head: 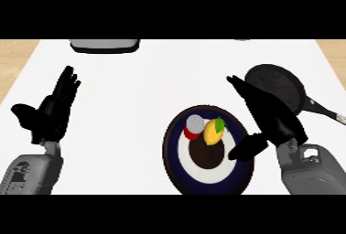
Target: Pick the lemon from the plate and place it in the pan
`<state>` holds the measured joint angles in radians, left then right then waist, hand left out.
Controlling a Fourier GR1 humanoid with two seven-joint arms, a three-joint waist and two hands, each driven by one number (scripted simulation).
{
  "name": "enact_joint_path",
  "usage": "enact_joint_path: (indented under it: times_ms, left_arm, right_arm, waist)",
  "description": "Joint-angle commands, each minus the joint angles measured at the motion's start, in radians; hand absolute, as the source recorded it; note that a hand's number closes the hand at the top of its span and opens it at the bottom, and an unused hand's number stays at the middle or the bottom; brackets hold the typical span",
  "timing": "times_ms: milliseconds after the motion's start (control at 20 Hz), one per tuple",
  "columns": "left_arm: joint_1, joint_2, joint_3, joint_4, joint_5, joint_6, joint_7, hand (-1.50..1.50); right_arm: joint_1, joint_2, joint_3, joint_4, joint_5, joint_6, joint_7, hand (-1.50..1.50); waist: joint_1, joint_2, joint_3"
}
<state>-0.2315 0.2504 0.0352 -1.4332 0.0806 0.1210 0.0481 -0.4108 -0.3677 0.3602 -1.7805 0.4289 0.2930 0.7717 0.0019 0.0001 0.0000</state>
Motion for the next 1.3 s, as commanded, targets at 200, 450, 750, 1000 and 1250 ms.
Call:
enact_joint_path:
  times_ms: [200,450,750,1000,1250]
  left_arm:
    - [0.000,-0.013,0.021,-0.042,-0.008,-0.016,0.036,0.00]
    - [0.001,-0.015,0.014,-0.063,-0.040,-0.018,0.058,0.00]
    - [-0.001,-0.019,0.047,-0.033,-0.032,-0.038,0.027,0.00]
    - [-0.074,-0.038,0.036,0.000,-0.050,-0.023,0.039,0.00]
    - [-0.054,-0.067,0.040,0.062,-0.060,-0.032,-0.005,0.00]
  right_arm:
    - [0.025,0.072,-0.018,0.176,0.066,0.040,-0.171,-1.50]
    - [-0.013,0.168,0.024,0.227,0.153,0.043,-0.138,-1.50]
    - [-0.050,0.144,-0.027,0.245,0.172,0.168,-0.108,-1.50]
    - [-0.077,0.150,0.006,0.414,0.272,0.131,-0.176,-1.50]
    - [-0.011,0.177,0.012,0.310,0.298,0.221,-0.089,-1.50]
  waist:
    - [0.002,0.000,0.000]
    - [0.002,0.000,0.000]
    - [0.002,0.000,0.000]
    - [0.004,0.003,0.000]
    - [-0.005,0.001,0.000]
